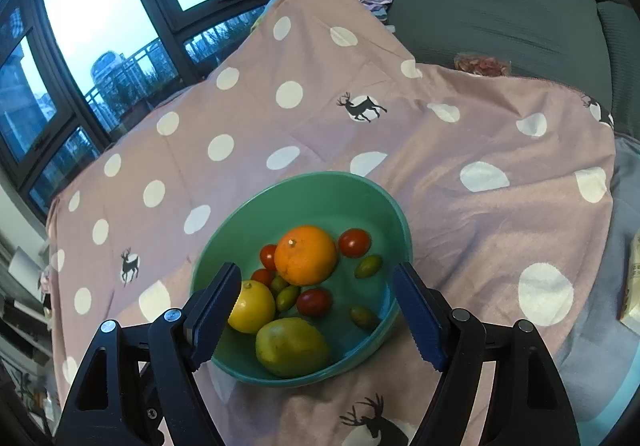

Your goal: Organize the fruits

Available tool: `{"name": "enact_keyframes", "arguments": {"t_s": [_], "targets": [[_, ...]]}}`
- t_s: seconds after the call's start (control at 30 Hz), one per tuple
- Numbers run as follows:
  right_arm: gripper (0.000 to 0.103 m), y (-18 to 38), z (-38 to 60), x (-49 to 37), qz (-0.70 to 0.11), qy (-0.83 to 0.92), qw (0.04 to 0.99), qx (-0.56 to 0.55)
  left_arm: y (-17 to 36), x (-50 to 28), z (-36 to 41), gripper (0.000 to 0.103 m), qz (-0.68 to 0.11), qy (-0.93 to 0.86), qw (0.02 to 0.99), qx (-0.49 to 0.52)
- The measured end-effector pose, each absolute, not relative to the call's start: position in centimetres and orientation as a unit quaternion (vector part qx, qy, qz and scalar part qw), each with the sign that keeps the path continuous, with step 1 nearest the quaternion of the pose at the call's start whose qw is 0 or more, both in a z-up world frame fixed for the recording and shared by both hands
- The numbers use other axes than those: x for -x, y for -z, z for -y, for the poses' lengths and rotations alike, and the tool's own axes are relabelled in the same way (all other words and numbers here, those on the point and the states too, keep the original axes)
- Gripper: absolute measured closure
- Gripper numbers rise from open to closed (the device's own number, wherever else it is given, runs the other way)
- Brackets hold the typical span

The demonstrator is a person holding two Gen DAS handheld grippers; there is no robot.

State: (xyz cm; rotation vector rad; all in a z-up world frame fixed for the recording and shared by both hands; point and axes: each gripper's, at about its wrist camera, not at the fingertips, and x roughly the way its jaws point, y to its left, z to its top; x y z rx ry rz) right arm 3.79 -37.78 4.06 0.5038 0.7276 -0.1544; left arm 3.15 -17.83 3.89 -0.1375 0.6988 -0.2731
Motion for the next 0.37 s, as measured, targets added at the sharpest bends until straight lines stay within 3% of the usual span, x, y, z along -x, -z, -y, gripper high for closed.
{"name": "enact_keyframes", "arguments": {"t_s": [0.37], "targets": [[0.024, -3.96, 37.54, -3.64, -0.354, 0.084, 0.900, -0.240, -4.16, -2.85, 17.82, 0.001, -0.331, 0.130, 0.933, 0.055]]}}
